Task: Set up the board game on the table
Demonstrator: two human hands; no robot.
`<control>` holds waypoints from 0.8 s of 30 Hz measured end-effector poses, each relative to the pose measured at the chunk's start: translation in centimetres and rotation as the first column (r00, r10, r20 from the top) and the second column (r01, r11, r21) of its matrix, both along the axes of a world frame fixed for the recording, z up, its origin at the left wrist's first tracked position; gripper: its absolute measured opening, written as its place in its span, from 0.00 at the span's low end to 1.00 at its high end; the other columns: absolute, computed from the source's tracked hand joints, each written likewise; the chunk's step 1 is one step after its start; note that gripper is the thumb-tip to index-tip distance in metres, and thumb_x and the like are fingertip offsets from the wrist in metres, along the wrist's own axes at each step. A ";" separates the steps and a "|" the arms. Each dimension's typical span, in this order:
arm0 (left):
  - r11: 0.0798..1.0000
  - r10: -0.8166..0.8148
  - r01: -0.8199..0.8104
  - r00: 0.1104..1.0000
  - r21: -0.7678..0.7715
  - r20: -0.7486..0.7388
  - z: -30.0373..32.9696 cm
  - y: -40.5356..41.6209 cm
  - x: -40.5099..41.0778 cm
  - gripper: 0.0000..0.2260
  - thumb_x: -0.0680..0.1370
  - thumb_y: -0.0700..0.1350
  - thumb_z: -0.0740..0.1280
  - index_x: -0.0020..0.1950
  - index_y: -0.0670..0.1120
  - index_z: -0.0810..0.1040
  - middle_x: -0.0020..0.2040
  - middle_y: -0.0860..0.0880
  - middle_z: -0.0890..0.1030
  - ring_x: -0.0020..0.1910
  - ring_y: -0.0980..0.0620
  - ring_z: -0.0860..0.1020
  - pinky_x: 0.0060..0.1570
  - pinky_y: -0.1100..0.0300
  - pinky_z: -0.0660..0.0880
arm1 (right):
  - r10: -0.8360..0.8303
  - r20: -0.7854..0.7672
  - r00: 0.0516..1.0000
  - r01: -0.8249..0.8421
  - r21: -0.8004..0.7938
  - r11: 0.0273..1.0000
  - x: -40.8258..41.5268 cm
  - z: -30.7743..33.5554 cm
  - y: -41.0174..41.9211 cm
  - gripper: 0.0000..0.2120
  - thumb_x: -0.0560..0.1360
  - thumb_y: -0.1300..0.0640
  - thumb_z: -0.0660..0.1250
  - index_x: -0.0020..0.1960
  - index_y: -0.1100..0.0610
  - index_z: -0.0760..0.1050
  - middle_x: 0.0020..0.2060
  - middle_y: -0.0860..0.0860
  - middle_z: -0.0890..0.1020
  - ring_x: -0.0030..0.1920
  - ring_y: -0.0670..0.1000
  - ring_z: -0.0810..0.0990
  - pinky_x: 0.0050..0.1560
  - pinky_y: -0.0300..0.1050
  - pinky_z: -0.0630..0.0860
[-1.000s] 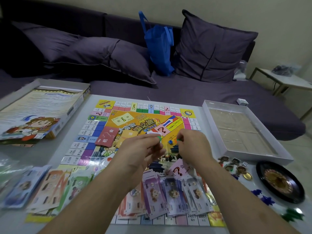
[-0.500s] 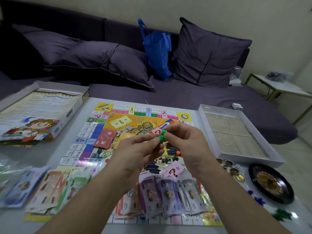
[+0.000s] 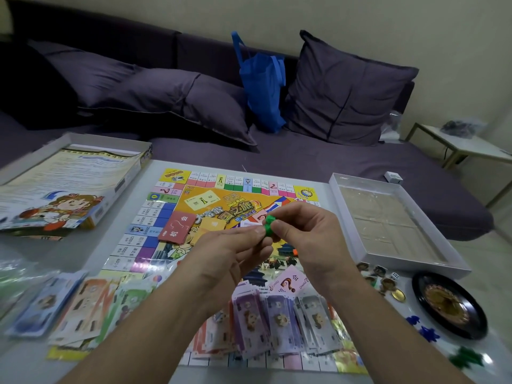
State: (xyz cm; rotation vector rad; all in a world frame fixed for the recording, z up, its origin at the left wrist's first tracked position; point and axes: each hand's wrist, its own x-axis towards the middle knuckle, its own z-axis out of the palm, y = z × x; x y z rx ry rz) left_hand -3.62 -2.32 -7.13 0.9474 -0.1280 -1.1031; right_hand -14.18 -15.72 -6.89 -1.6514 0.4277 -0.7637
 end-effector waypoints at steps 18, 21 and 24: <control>0.998 0.028 -0.031 0.998 -0.057 -0.051 0.4 -0.7 -0.6 0.13 0.77 0.33 0.70 0.62 0.33 0.80 0.46 0.38 0.85 0.38 0.49 0.84 0.42 0.60 0.85 | 0.119 0.071 0.990 -0.138 0.428 0.893 -0.5 0.4 0.5 0.07 0.80 0.64 0.66 0.48 0.58 0.82 0.46 0.57 0.83 0.48 0.55 0.80 0.47 0.48 0.76; 0.998 0.024 -0.026 0.999 -0.054 -0.045 0.4 -0.8 -0.6 0.13 0.78 0.34 0.70 0.62 0.33 0.80 0.46 0.38 0.84 0.38 0.49 0.84 0.42 0.60 0.85 | 0.119 0.061 0.991 -0.134 0.439 0.888 -0.3 0.4 0.8 0.12 0.82 0.63 0.64 0.46 0.54 0.83 0.46 0.55 0.83 0.47 0.53 0.80 0.46 0.46 0.77; 0.998 0.023 -0.026 0.999 -0.061 -0.048 0.4 -0.7 -0.5 0.13 0.78 0.34 0.71 0.62 0.33 0.81 0.45 0.39 0.84 0.38 0.49 0.84 0.41 0.60 0.85 | 0.102 0.085 0.991 -0.131 0.473 0.871 -0.1 0.4 1.0 0.11 0.82 0.62 0.65 0.46 0.54 0.84 0.47 0.55 0.83 0.47 0.53 0.81 0.45 0.45 0.77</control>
